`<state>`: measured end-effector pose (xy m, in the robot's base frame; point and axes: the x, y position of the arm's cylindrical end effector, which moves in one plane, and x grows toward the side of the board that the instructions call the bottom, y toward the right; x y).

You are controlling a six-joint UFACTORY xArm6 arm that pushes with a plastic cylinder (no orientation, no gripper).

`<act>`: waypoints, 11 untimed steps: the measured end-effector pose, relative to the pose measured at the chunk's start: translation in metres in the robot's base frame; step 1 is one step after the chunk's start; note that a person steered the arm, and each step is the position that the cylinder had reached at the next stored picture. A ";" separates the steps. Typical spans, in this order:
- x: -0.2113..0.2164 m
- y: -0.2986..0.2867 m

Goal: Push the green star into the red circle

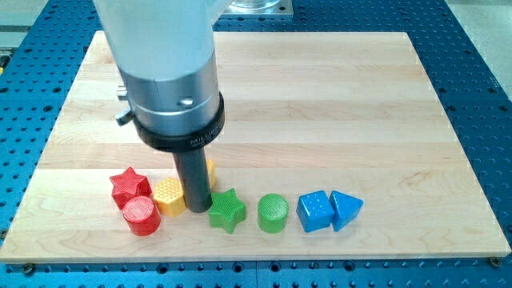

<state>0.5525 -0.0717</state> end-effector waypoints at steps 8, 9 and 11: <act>0.040 0.063; 0.040 0.029; 0.030 0.003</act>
